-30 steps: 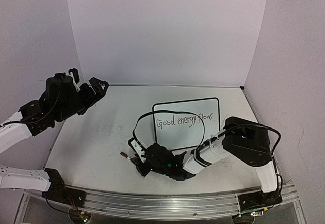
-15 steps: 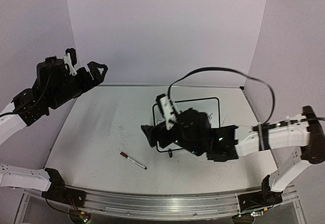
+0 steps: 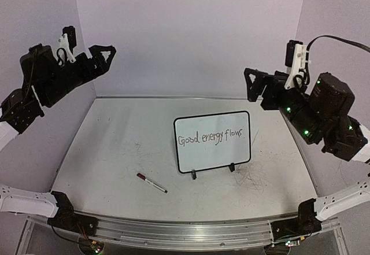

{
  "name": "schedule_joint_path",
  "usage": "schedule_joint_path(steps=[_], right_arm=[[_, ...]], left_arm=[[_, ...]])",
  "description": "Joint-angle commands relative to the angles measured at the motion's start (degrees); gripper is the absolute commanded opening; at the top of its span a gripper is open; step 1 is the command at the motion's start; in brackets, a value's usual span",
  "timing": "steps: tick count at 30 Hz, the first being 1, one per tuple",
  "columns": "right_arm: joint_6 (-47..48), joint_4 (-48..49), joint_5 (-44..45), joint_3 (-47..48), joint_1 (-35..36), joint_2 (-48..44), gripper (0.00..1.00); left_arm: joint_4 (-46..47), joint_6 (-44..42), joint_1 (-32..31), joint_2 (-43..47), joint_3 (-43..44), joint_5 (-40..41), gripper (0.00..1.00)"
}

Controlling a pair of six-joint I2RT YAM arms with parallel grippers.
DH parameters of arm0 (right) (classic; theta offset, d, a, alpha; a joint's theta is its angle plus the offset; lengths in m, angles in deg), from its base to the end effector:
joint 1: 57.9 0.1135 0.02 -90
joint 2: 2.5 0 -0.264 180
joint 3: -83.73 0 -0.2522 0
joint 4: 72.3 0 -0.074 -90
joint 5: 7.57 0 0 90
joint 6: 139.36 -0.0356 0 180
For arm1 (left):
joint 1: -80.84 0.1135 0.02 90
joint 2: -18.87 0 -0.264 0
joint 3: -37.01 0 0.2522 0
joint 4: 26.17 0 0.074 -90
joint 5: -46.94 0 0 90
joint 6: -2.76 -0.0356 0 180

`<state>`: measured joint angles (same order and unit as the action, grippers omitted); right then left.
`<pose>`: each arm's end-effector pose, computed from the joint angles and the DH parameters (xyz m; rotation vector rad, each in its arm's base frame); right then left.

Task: Write a sentence on the whiteboard
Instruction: Reset both arms

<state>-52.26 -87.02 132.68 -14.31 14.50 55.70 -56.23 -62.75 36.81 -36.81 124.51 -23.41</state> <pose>0.0888 0.1893 0.4547 -0.1544 1.4780 0.4485 0.1470 -0.1255 0.4678 -0.0098 1.5820 -0.6812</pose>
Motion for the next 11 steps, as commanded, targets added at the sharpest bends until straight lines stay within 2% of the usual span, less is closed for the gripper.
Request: schedule_joint_path(steps=[1, 6, 11], right_arm=[[5.44, -1.1, 6.13, 3.3, 0.11, -1.52, 0.98], [5.81, -0.18, 8.55, 3.79, 0.11, -1.17, 0.98], [6.09, 3.4, 3.9, 0.45, 0.11, -3.6, 0.98]], left_arm=[[2.63, -3.77, 0.17, 1.53, 2.67, 1.16, 0.99], [2.67, -4.18, 0.17, 2.83, 1.93, 2.14, 0.99], [2.67, -4.4, 0.17, 3.39, 1.67, 2.07, 0.99]])
